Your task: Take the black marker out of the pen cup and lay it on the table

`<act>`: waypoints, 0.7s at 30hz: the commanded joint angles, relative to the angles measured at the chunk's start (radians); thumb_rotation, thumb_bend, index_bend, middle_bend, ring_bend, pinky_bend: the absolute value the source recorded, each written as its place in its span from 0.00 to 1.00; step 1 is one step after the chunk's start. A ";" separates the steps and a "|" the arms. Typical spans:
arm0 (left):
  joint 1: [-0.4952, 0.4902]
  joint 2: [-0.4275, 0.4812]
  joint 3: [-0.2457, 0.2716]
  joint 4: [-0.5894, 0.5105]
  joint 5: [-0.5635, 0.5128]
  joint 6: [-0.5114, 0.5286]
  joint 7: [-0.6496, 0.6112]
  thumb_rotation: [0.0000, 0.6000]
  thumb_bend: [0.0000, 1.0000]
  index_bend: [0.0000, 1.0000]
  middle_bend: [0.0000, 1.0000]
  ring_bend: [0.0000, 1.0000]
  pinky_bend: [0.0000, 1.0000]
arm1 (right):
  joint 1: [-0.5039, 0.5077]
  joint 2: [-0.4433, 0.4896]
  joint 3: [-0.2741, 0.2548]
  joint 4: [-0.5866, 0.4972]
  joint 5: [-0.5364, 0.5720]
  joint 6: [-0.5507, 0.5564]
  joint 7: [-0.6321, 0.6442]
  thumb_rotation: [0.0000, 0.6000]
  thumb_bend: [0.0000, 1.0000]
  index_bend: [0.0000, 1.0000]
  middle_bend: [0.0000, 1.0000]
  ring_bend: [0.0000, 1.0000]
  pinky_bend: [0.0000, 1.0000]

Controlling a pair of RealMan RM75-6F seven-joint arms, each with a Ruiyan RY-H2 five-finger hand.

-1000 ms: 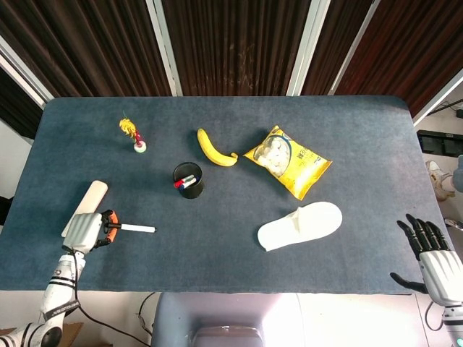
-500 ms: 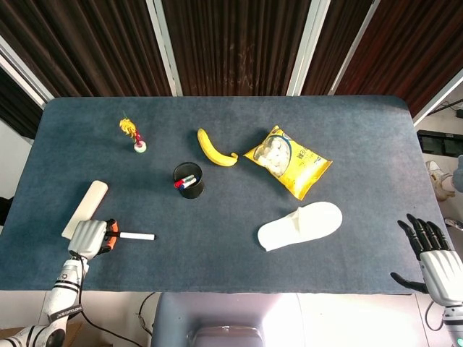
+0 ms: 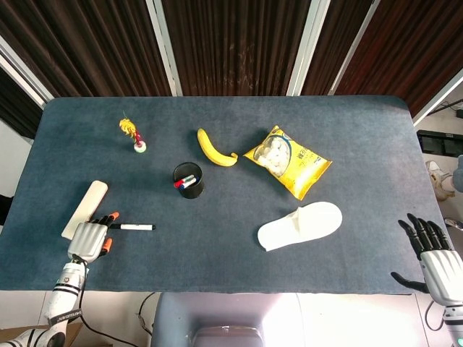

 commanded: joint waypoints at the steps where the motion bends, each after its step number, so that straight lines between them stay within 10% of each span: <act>1: 0.016 0.065 -0.021 -0.098 0.008 0.066 0.037 1.00 0.43 0.11 0.20 0.31 0.48 | -0.001 0.000 0.000 0.000 -0.001 0.003 0.001 1.00 0.18 0.10 0.05 0.02 0.15; 11: 0.036 0.309 -0.086 -0.313 0.200 0.276 -0.061 1.00 0.44 0.14 0.16 0.22 0.33 | -0.004 -0.002 0.006 0.001 0.000 0.015 -0.003 1.00 0.18 0.10 0.05 0.02 0.15; 21: 0.130 0.421 -0.034 -0.315 0.284 0.379 -0.137 1.00 0.55 0.15 0.15 0.19 0.31 | -0.026 -0.008 0.023 0.004 -0.003 0.078 -0.020 1.00 0.18 0.11 0.05 0.02 0.15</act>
